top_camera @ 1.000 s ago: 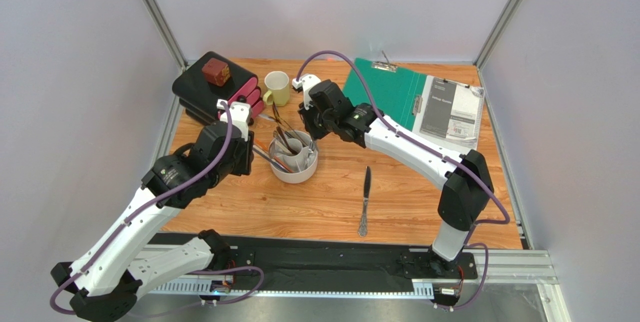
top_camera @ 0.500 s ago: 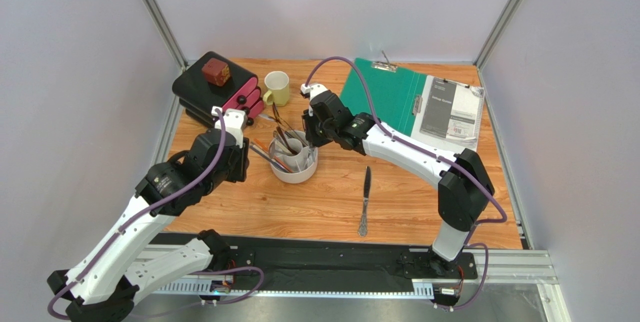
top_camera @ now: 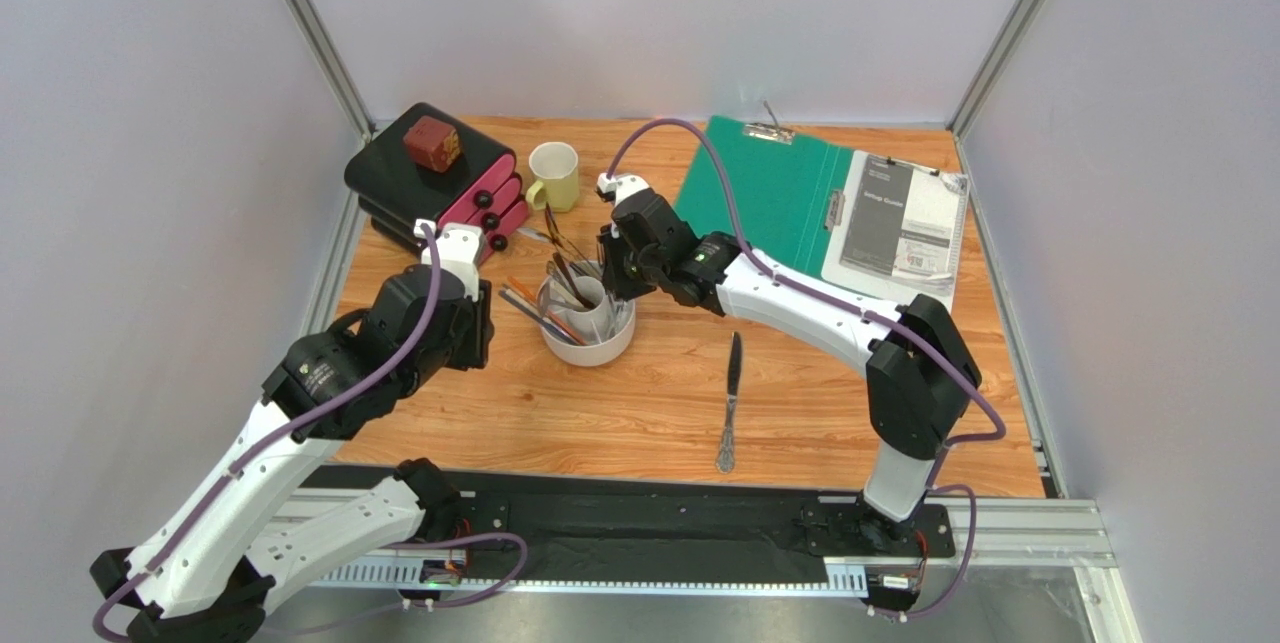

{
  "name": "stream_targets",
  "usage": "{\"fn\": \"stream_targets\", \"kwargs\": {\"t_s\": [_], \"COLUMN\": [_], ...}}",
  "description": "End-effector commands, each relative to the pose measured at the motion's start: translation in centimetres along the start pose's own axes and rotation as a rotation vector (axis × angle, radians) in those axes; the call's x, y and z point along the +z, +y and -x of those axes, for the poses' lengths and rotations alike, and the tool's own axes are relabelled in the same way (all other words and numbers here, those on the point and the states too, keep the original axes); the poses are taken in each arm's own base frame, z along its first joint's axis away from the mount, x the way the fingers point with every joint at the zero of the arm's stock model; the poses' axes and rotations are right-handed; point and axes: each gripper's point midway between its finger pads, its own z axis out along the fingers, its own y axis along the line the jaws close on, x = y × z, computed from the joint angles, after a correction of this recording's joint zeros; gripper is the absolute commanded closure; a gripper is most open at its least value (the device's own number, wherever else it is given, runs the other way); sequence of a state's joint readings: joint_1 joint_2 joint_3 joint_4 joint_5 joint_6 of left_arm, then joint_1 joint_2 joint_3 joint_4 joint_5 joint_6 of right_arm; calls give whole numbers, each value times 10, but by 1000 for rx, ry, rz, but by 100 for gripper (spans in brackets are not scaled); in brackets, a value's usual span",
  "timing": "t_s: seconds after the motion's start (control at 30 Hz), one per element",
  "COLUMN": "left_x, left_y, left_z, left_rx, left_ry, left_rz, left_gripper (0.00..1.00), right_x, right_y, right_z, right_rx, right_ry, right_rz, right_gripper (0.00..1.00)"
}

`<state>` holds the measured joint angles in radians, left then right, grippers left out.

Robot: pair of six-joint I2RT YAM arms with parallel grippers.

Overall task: Sort the eating utensils into containers
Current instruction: Place the fork in the storage box.

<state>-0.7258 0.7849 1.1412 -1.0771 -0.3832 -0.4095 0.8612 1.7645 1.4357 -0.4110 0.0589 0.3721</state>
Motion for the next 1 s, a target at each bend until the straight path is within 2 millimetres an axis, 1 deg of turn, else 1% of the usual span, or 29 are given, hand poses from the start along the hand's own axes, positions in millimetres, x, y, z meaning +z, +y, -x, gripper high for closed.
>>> {"fn": "stream_targets", "kwargs": {"t_s": [0.0,0.13,0.37,0.47,0.6,0.7,0.8,0.97], "left_x": [0,1,3,3,4,4,4,4], "left_y": [-1,-2,-2,-2,-3,-2,-3,-3], "left_z": [0,0,1,1,2,2,3,3], "left_rx": [-28,-20,-8,-6,-4,-3,1,8], "left_ry": [-8,-3,-2,1,2,0,0,2], "left_rz": [-7,-7,-1,-3,-3,0,-2,1], "left_gripper": [60,60,60,60,60,60,60,60], "right_x": [12,18,22,22,14,13,14,9], "right_y": [9,9,2,5,8,8,10,13], "right_z": [-11,-24,-33,-30,-11,-2,1,16], "right_rx": [14,5,-8,-16,-25,-31,-32,-31], "right_ry": [-12,2,17,8,-42,-64,-67,-103], "right_rz": [21,6,-20,-6,-2,-10,-11,-10], "right_gripper": [100,100,100,100,100,100,100,100]}}
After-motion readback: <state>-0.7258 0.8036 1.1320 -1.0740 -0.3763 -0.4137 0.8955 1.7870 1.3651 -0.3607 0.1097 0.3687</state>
